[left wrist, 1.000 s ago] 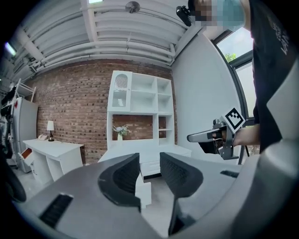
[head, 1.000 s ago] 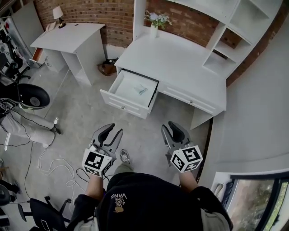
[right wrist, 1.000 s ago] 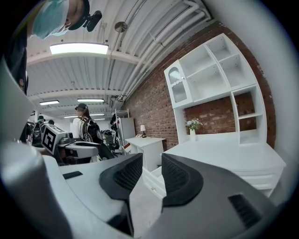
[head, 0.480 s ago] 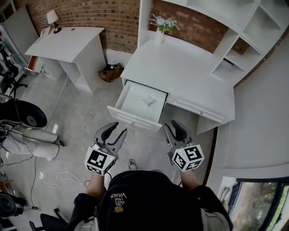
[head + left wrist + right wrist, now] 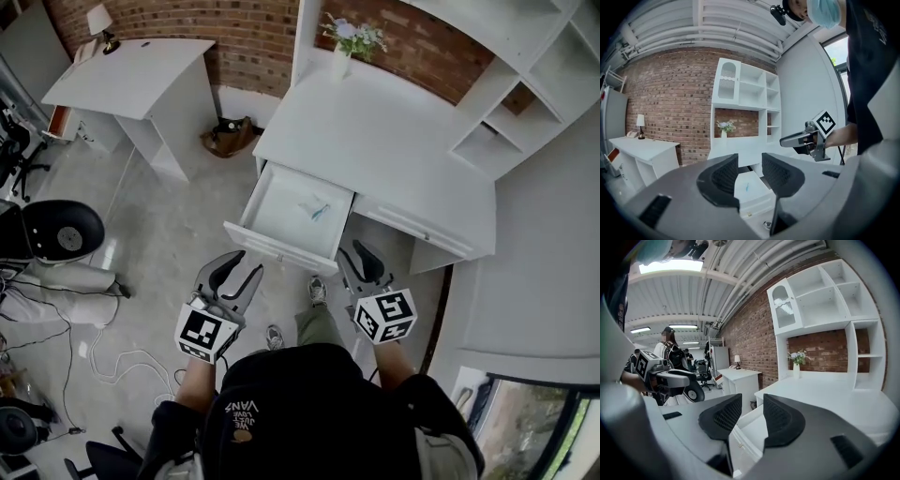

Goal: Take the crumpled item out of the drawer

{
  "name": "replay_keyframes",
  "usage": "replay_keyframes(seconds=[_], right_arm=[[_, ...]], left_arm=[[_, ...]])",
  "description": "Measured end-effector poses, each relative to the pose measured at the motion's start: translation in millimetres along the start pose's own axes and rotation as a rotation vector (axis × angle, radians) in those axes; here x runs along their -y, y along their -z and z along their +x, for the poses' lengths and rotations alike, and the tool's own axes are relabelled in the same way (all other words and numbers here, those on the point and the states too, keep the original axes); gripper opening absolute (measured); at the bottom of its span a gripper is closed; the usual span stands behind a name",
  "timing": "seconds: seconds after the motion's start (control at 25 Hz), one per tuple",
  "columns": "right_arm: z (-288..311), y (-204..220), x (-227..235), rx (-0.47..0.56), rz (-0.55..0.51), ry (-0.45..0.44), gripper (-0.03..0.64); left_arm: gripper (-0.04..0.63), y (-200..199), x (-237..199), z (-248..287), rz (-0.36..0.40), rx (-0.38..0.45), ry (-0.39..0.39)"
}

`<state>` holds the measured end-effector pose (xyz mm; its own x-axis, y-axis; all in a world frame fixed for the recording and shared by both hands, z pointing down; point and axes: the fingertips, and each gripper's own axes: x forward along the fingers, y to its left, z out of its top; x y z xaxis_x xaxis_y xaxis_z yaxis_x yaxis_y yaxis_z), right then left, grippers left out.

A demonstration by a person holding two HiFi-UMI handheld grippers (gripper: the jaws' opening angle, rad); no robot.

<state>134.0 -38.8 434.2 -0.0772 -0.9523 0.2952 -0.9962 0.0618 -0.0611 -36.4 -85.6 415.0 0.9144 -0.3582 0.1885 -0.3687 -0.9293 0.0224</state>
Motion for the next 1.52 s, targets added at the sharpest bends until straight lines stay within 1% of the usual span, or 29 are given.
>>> replay_keyframes(seconds=[0.24, 0.32, 0.44, 0.6, 0.76, 0.88, 1.0, 1.12, 1.24, 1.52], right_arm=[[54, 12, 26, -0.058, -0.016, -0.046, 0.118], [73, 19, 37, -0.089, -0.019, -0.061, 0.12], [100, 36, 54, -0.147, -0.05, -0.077, 0.12], [138, 63, 78, -0.246, -0.121, -0.098, 0.135], [171, 97, 100, -0.373, -0.202, -0.144, 0.153], [198, 121, 125, -0.462, -0.253, -0.184, 0.161], [223, 149, 134, -0.554, -0.332, -0.239, 0.172], [239, 178, 130, -0.637, -0.452, -0.308, 0.187], [255, 205, 127, -0.698, -0.559, -0.353, 0.189], [280, 264, 135, -0.848, -0.717, -0.434, 0.196]], left_arm=[[0.137, 6, -26, 28, -0.005, 0.01, -0.056], [0.137, 7, -34, 41, 0.006, 0.009, -0.076], [0.137, 11, -45, 61, -0.008, 0.017, -0.104], [0.137, 19, -64, 88, -0.031, 0.013, -0.135], [0.137, 36, -74, 112, -0.083, -0.039, -0.17], [0.137, 38, -83, 138, -0.107, -0.058, -0.2], [0.137, 43, -92, 152, -0.119, -0.078, -0.229], [0.137, 50, -98, 151, -0.128, -0.088, -0.266], [0.137, 58, -105, 150, -0.146, -0.094, -0.298], [0.137, 75, -115, 152, -0.15, -0.118, -0.338]])
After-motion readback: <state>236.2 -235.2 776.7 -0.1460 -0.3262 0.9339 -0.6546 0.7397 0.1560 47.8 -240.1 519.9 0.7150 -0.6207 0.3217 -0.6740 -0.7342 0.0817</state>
